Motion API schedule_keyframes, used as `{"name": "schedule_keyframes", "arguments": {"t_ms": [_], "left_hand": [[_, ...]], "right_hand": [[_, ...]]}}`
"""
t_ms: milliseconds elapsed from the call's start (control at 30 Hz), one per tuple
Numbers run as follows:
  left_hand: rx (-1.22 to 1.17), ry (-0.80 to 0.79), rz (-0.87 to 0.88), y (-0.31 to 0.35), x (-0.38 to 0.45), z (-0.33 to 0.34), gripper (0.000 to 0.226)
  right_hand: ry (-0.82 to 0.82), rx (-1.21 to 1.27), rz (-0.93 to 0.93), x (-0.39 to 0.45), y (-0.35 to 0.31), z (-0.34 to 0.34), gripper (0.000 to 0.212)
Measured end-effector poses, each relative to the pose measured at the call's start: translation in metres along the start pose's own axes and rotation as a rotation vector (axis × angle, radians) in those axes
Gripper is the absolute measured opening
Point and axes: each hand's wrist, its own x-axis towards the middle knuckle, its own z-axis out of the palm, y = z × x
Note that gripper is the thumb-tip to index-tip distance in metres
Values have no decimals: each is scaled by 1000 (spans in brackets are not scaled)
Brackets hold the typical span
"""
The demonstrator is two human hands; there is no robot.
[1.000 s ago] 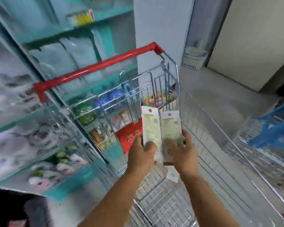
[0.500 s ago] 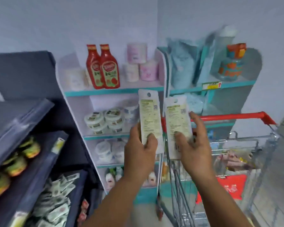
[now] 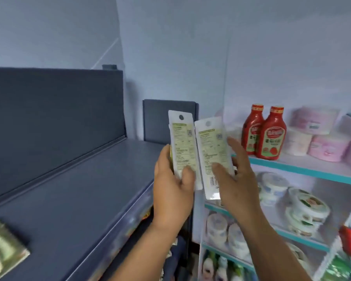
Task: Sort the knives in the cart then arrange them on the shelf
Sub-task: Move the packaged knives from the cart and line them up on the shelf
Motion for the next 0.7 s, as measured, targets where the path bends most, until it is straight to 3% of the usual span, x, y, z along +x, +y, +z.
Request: {"name": "schedule_keyframes", "arguments": {"t_ms": [233,333,533,700], "left_hand": [[199,222,-37,-10,24,-66,61],[329,350,-163,-19,26,-95,63],[587,529,-435,-32,18,-143,44],[849,477,-682,-45,8,-166,37]], "right_hand": [[-311,112,-48,32,-1,91,57],[-459,132,-14,36,3,133,52],[-808,101,-14,25,0,209,48],[-994,-74,-54,9,3,251,51]]}}
